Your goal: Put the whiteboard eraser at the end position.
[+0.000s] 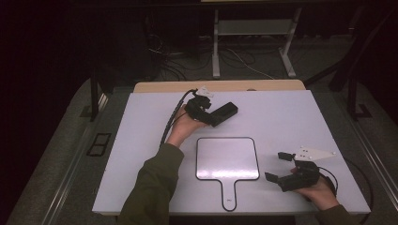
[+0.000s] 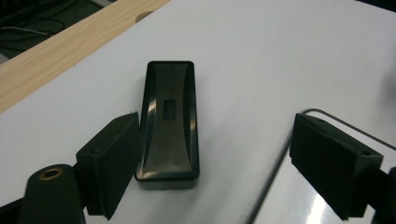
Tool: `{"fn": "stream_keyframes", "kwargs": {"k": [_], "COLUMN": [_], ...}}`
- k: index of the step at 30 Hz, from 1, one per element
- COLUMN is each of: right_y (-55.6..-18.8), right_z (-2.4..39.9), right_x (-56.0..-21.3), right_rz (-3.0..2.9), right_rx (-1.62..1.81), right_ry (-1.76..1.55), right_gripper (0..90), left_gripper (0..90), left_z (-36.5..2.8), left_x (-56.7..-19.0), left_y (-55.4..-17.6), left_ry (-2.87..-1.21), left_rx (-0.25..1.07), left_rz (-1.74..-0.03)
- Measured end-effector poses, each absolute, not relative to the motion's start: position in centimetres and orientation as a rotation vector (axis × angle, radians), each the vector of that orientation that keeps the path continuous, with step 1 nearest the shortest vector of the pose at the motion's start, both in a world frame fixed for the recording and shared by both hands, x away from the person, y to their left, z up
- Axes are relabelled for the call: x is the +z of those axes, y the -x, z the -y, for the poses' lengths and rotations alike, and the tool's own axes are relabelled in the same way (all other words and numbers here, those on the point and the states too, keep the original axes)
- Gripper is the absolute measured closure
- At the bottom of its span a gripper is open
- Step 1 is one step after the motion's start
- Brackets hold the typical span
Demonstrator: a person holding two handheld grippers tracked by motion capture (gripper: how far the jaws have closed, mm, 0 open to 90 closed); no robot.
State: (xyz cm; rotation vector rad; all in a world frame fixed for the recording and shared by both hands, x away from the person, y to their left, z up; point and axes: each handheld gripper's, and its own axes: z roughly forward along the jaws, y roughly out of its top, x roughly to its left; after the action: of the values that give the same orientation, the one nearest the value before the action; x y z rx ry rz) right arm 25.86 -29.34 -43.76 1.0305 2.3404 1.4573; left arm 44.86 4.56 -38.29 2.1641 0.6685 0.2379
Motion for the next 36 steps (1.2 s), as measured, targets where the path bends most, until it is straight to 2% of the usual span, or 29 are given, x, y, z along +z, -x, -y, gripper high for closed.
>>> {"fn": "stream_keyframes", "kwargs": {"k": [11, 26, 36], "right_y": [-26.1, -26.0, -26.2], "right_z": [29.8, 29.6, 29.6], "right_x": [-44.1, -43.9, -44.4], "right_rz": [-2.346, -2.335, -2.365], "right_rx": [1.454, 1.437, 1.407], "right_ry": [-1.042, -1.035, -1.047], "right_gripper": [0.0, 0.0, 0.0], "left_gripper": [11.7, 10.6, 8.3], "left_z": [-8.2, -12.9, -15.0], "left_x": [-38.2, -40.2, -41.8], "left_y": [-40.3, -33.3, -30.4], "left_ry": [-2.109, -2.048, -2.028], "left_rx": [0.258, 0.290, 0.295], "left_rz": [-0.663, -0.687, -0.688]}}
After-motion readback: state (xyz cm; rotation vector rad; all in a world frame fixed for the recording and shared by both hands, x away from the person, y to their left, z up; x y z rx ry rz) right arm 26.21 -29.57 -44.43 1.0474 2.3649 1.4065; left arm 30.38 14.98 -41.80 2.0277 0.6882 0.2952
